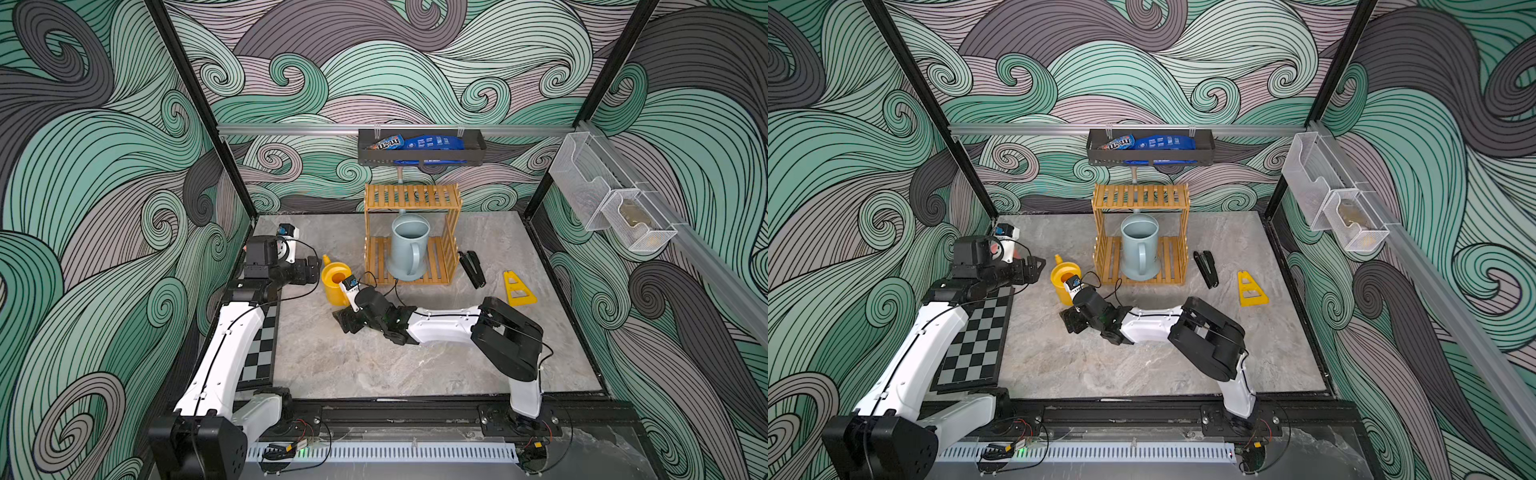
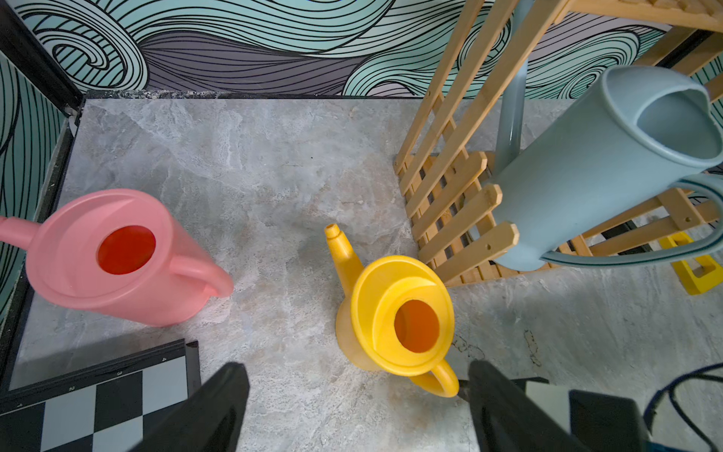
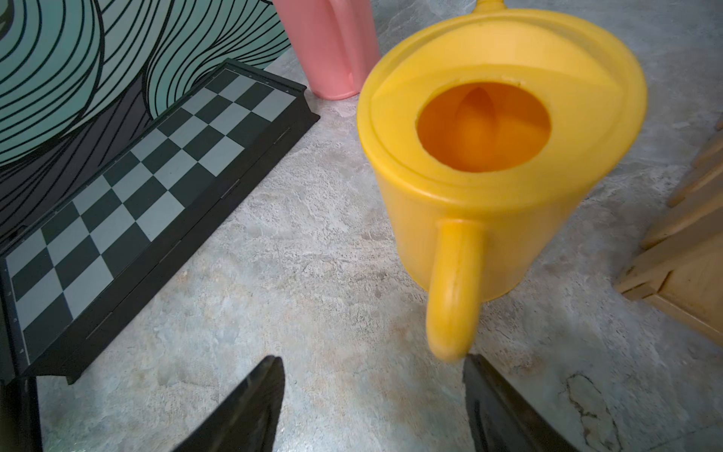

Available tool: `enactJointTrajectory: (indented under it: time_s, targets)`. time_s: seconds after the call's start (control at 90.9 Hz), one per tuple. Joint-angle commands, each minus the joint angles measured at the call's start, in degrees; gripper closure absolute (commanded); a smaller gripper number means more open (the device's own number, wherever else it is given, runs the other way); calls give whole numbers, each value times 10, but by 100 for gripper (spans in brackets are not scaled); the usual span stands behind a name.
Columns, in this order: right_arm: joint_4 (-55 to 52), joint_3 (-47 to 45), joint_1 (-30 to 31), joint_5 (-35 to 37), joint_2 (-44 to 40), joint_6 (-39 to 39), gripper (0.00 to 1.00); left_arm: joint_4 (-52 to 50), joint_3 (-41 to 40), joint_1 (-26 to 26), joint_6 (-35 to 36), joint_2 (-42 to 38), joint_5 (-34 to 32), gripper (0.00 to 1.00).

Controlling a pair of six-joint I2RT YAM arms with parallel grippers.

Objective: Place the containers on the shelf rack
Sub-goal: 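Pick up a container from the center of the board.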

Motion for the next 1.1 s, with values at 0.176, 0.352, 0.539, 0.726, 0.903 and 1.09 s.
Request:
enactJointTrajectory:
  time_s: [0.176,0.352,0.539,0.726,0.903,1.09]
  targets:
    - [4,15,-13,56,6,16,29,-8,19,-5,4,-10,-8,9]
    - [5,25,-13,65,16,13,29,-2,14,-9,4,-9,-11,9]
    - [17,34,-14,79,19,1,43,-3,16,-10,3,-8,-12,9]
    - [12,45,-18,89,26,-2,57,-12,24,-12,3,-6,-16,9]
    - [14,49,-18,91,26,-7,71,-11,23,-15,1,-3,-17,9]
    - [21,36,-13,93,9,-30,80,-5,19,-16,1,0,-20,9]
